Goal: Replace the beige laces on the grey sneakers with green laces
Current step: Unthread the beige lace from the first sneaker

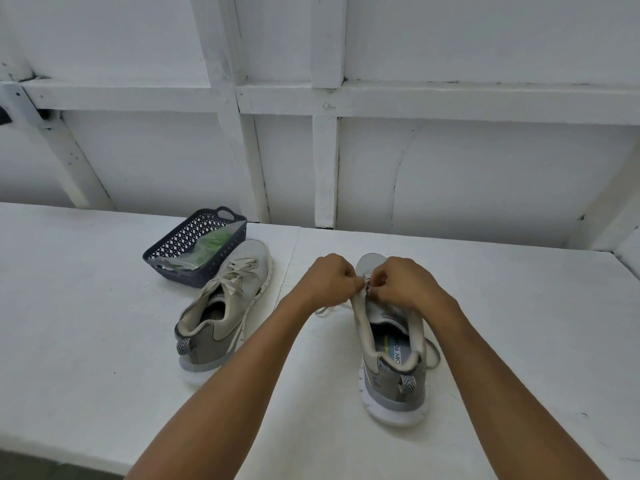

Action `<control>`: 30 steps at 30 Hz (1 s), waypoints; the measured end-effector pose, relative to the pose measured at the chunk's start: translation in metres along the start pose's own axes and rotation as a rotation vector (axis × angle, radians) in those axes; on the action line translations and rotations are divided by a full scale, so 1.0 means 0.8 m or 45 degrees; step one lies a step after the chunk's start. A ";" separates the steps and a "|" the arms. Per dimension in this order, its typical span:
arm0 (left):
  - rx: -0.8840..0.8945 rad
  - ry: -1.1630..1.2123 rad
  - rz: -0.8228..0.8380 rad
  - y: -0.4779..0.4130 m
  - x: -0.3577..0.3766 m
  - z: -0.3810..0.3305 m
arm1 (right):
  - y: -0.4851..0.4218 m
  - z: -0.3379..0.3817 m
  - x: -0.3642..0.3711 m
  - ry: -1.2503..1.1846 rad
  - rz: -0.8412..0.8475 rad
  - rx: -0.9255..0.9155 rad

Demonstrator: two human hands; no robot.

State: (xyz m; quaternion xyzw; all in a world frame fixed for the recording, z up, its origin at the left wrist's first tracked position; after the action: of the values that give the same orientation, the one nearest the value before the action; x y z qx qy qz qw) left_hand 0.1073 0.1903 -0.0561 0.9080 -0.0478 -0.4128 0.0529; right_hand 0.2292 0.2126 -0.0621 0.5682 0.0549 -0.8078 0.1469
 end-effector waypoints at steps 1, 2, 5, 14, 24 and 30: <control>-0.003 -0.001 0.011 -0.001 0.000 0.002 | 0.000 -0.001 0.000 -0.043 -0.029 0.008; 0.000 -0.003 0.023 -0.002 -0.001 0.002 | 0.000 -0.004 -0.002 -0.126 -0.066 0.017; 0.000 0.013 0.057 -0.006 -0.006 0.005 | 0.009 -0.023 -0.016 -0.598 -0.220 0.117; -0.002 0.100 0.152 -0.014 0.003 0.019 | 0.019 -0.082 -0.021 -0.989 -0.533 0.449; 0.046 0.097 0.233 -0.020 0.013 0.018 | -0.001 0.011 0.001 0.241 -0.141 0.089; 0.037 0.113 0.227 -0.020 0.014 0.014 | -0.008 0.016 0.011 0.271 -0.082 0.061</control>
State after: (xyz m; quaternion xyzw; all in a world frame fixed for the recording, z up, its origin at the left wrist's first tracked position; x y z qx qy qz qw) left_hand 0.1068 0.2037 -0.0741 0.9183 -0.1319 -0.3649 0.0783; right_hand 0.2134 0.2138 -0.0666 0.6521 0.0692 -0.7483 0.1004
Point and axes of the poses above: each hand's wrist, its own y-axis away from the middle knuckle, its own x-axis out of the palm, z = x × y, the point moved 10 cm from there along -y, towards the middle knuckle, and after that the axes turned 3 degrees about -x, right-handed, at the moved point
